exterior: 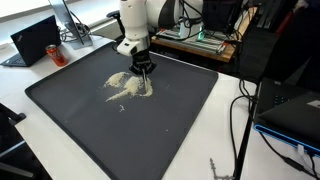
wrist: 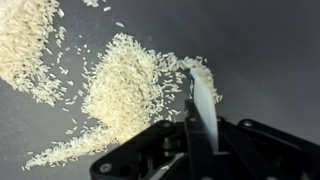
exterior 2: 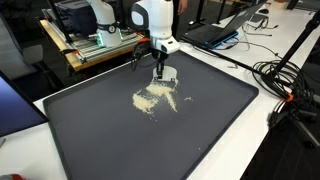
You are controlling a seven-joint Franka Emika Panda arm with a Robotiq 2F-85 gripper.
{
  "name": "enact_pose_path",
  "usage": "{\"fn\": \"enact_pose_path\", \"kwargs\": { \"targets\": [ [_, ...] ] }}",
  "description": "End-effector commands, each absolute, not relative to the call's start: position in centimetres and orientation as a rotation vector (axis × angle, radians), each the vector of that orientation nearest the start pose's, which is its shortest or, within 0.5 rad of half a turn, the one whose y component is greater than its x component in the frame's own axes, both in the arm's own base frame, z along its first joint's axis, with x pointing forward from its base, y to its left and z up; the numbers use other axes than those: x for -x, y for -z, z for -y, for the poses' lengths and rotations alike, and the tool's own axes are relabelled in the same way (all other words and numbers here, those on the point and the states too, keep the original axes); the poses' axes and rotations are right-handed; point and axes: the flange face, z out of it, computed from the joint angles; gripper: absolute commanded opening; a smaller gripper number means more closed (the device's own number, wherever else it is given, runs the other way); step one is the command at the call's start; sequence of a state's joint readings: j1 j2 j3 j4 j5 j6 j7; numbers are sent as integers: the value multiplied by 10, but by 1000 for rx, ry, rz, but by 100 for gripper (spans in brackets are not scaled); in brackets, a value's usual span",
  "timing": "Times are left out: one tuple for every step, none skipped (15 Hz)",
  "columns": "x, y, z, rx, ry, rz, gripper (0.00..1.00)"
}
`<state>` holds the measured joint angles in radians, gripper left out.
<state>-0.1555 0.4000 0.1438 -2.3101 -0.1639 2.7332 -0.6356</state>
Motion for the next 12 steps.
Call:
{"fn": "enact_pose_path", "kwargs": {
  "targets": [
    [-505,-173,-4,2886,14,1204,1],
    [-504,-174,-5,2883,15,1211,1],
    [-503,-175,-6,2879,15,1217,1],
    [-501,-176,-6,2878,16,1217,1],
    [-501,-177,-6,2878,19,1209,1],
    [-501,-182,-6,2887,39,1193,1],
    [-499,-185,-6,2889,50,1177,1],
    [-498,-192,-5,2900,73,1161,1],
    [-497,-197,-6,2901,87,1152,1],
    [-496,-204,-5,2913,114,1135,1],
    [-495,-212,-6,2918,141,1128,1],
    [-494,-219,-7,2921,166,1124,1]
  ]
}}
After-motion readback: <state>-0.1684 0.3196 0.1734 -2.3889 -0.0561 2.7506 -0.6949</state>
